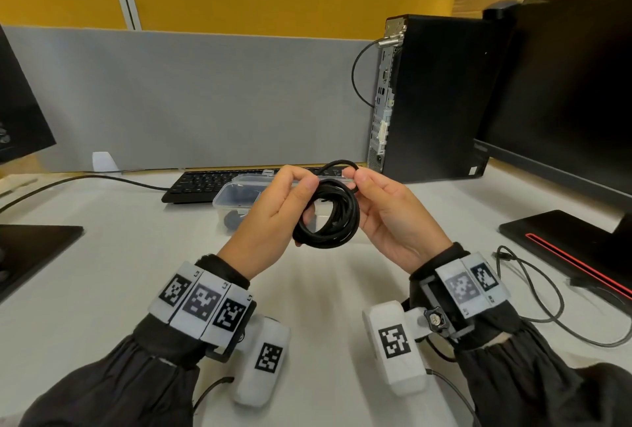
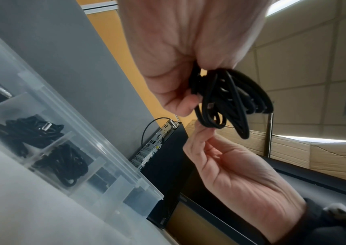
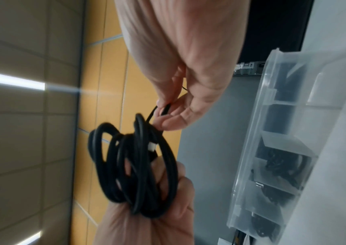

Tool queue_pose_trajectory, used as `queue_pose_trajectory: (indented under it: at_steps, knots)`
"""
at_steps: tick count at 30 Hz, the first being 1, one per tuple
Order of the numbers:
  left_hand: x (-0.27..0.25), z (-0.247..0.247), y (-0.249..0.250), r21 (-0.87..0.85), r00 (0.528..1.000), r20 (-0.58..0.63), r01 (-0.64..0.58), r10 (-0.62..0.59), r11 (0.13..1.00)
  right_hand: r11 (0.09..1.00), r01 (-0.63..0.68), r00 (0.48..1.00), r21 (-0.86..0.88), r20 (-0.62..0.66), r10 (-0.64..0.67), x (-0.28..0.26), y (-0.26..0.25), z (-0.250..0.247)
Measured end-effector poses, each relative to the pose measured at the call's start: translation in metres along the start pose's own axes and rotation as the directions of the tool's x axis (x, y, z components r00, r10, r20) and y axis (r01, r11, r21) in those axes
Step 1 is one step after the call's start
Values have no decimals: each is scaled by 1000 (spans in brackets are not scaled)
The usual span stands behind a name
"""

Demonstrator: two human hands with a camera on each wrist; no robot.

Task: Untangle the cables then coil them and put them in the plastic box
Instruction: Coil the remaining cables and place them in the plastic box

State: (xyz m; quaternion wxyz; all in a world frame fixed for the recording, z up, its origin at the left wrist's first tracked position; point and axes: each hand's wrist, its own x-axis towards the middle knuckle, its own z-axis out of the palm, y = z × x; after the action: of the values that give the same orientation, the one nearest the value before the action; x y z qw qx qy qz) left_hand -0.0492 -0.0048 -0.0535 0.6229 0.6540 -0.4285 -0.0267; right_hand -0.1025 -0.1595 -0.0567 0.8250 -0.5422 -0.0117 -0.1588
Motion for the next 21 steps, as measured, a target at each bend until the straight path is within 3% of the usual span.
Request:
queue_pose_trajectory:
  at_steps: [6,10,13,15,18,21]
  knots:
    - [2,3,-9,-41,996,-22,85,-86,996,985,-172,983,2,71,171,-5,4,11]
    - [3,1,-12,8,992,-22,121,-121,993,975,-218,975,41,52,216,-6,6,9]
    - [4,0,-13,81,991,-48,130,-126,988,984,-176,984,22,-2,177,-6,4,6]
    - [5,-3,-13,130,988,-77,146,-136,981,988,-131,991,-83,2,131,-9,1,8]
    - [6,-4,-14,193,986,-104,150,-132,970,961,-43,996,-272,62,63,-14,-1,14]
    - [6,-5,-14,221,984,-118,157,-133,963,946,-3,985,-325,161,59,-16,1,15]
